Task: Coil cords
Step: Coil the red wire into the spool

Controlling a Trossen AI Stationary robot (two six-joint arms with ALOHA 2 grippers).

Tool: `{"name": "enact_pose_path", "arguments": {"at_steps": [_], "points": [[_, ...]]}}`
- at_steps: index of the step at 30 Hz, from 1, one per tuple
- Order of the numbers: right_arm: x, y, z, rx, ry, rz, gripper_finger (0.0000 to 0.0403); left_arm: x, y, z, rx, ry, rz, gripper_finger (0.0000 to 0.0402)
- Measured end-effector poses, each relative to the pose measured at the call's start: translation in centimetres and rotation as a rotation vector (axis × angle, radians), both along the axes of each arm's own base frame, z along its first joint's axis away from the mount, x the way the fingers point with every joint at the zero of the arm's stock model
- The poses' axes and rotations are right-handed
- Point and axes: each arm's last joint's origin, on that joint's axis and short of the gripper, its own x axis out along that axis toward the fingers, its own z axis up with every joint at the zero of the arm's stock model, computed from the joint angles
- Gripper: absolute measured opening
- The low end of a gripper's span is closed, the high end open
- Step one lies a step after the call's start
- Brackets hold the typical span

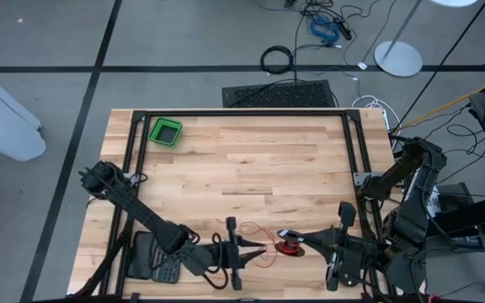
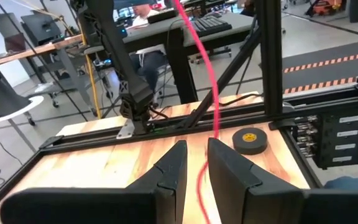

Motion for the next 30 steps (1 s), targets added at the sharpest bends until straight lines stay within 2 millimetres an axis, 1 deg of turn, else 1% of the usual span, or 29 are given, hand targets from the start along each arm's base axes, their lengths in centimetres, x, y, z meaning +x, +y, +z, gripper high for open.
{"name": "enact_pose_path", "arguments": {"at_steps": [5, 25, 30], "points": [[0.0, 0.0, 0.0, 0.000, 0.000, 0.000, 0.0000, 0.0, -0.2, 0.2, -0.020, -0.016, -0.048, 0.0071], [0.0, 0.0, 0.0, 0.000, 0.000, 0.001, 0.0000, 0.2, 0.0, 0.2, -0.047, -0.016, -0.064, 0.0071], [0.0, 0.0, 0.0, 0.001, 0.000, 0.001, 0.0000, 0.7, -0.2, -0.8, -0.046, -0.014, -0.069, 0.0071]]}}
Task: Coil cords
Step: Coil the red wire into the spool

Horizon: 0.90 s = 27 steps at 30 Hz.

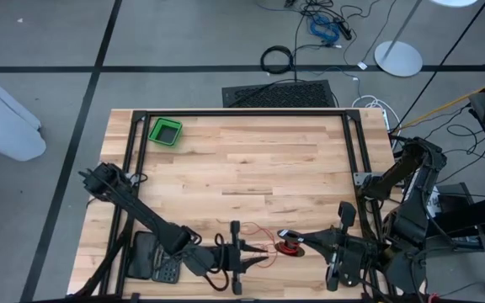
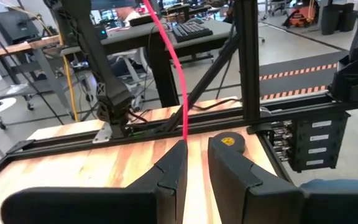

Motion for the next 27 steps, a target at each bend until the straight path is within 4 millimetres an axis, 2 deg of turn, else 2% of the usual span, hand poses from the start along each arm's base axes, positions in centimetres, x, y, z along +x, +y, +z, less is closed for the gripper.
{"name": "enact_pose_path", "arguments": {"at_steps": [7, 27], "points": [[0.00, 0.00, 0.00, 0.002, 0.000, 0.000, 0.0000, 0.83, 0.60, -0.69, 0.007, 0.001, 0.021, 0.0071], [0.00, 0.00, -0.01, -0.001, 0.001, 0.000, 0.0000, 0.45, 0.25, -0.64, 0.064, -0.003, 0.078, 0.0071]]}}
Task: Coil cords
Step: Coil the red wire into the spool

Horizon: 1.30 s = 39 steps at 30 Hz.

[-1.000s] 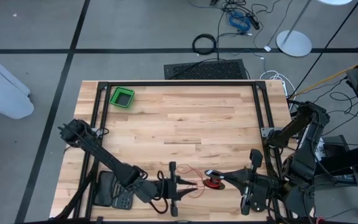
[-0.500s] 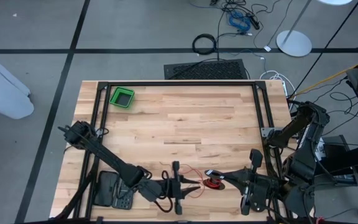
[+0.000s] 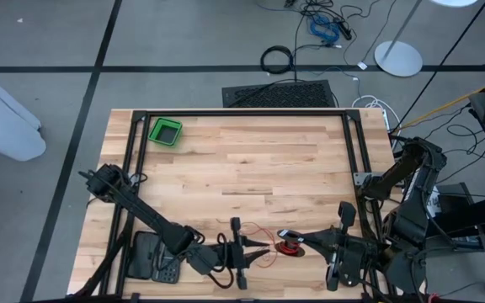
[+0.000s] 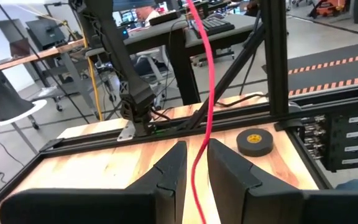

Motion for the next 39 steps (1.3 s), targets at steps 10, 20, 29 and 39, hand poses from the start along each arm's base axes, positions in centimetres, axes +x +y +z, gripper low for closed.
{"name": "enact_pose_path", "arguments": {"at_steps": [10, 20, 29, 39], "points": [[0.00, 0.00, 0.01, 0.000, 0.000, 0.000, 0.0000, 0.06, 0.09, 0.02, -0.009, -0.003, 0.003, 0.0071], [-0.01, 0.01, 0.01, 0.001, 0.000, 0.000, 0.0000, 0.07, 0.11, 0.03, -0.010, -0.003, 0.003, 0.0066], [0.00, 0.00, -0.01, 0.002, 0.000, 0.000, 0.0000, 0.08, 0.10, 0.03, -0.010, -0.003, 0.000, 0.0018], [0.00, 0.00, 0.00, 0.003, -0.001, 0.000, 0.0000, 0.42, 0.56, 0.22, -0.025, -0.021, -0.003, 0.0003]]}}
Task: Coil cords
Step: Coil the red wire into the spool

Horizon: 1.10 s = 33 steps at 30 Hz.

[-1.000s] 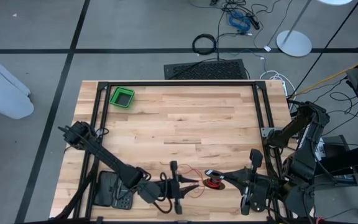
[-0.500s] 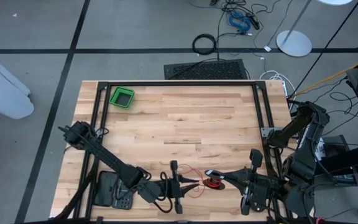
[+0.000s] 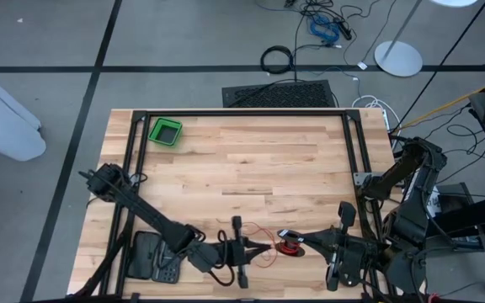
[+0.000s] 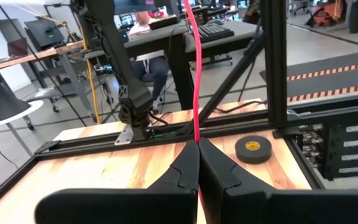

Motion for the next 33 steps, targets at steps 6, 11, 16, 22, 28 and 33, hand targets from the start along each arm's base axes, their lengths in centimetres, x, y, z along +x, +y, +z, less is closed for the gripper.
{"name": "enact_pose_path", "arguments": {"at_steps": [6, 11, 16, 22, 28, 33], "points": [[0.1, -0.1, 0.0, 0.052, -0.020, -0.030, 0.0000, 0.7, 1.2, 0.2, -0.014, -0.021, 0.031, 0.0002], [0.7, -0.7, 0.0, 0.096, -0.041, -0.094, 0.0000, 1.4, 2.3, 0.4, -0.022, -0.033, 0.062, 0.0002], [1.6, -1.1, -0.3, 0.112, -0.045, -0.126, 0.0000, 1.7, 3.0, 0.5, -0.041, -0.048, 0.081, 0.0001], [3.5, -1.5, -1.3, 0.065, -0.030, -0.203, 0.0000, 1.8, 3.1, 0.7, -0.068, -0.074, 0.074, 0.0001], [4.9, -1.9, -2.0, -0.024, 0.012, -0.231, 0.0000, 1.4, 2.2, 1.3, -0.070, -0.121, 0.037, 0.0001], [5.3, -2.2, -2.6, -0.073, 0.045, -0.242, 0.0000, 0.6, 1.3, 2.0, -0.034, -0.152, 0.011, 0.0001]]}}
